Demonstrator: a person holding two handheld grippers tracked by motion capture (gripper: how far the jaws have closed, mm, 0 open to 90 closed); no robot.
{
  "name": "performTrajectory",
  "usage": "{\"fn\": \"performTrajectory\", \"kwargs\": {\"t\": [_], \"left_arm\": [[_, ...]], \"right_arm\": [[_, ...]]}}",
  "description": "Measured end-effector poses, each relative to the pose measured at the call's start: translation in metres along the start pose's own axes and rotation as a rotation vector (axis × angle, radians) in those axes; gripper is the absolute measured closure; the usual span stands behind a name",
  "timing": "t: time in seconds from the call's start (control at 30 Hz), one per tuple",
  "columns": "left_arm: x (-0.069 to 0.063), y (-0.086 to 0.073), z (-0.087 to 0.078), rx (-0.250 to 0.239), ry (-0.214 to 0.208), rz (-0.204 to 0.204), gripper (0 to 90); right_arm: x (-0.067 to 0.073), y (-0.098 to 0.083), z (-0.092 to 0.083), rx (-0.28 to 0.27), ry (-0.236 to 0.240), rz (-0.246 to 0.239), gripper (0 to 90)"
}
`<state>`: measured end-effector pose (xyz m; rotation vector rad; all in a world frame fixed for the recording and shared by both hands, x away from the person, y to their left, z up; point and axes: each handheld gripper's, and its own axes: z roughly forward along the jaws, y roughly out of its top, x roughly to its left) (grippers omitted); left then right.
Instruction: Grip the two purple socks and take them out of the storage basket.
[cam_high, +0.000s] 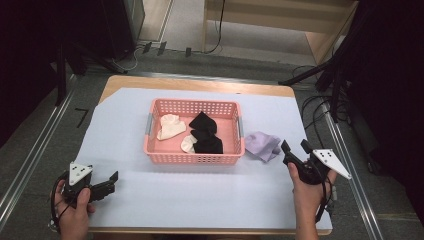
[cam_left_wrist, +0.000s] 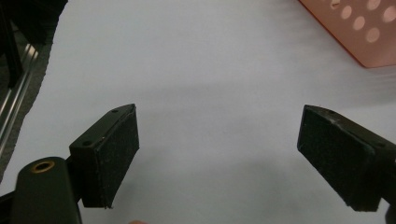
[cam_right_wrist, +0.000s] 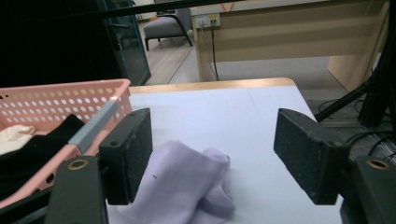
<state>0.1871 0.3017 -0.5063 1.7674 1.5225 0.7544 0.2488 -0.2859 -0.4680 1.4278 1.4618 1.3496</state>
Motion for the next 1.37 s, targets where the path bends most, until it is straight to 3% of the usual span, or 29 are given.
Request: {"fn": "performTrajectory", "kwargs": {"t": [0.23, 0.6, 0.87, 1.1, 1.37], "left_arm": [[0.0, 0.0, 0.0, -0.001, -0.002, 0.0, 13.7], [0.0, 0.0, 0.0, -0.003, -0.002, 0.0, 13.8], [0.0, 0.0, 0.0, -0.003, -0.003, 0.001, 13.8], [0.0, 0.0, 0.0, -0.004, -0.002, 0.003, 13.8], [-0.001, 0.0, 0.0, -0.004, 0.0, 0.004, 13.8]], "right_arm": [[-0.013, -0.017, -0.016, 0.012, -0.034, 0.004, 27.6], [-0.036, -0.044, -0.043, 0.059, -0.09, 0.048, 27.7], [-0.052, -0.056, -0.061, 0.088, -0.123, 0.016, 27.7], [-0.06, -0.062, -0.074, 0.099, -0.123, 0.046, 26.5], [-0.059, -0.068, -0.072, 0.094, -0.113, 0.059, 26.1]]}}
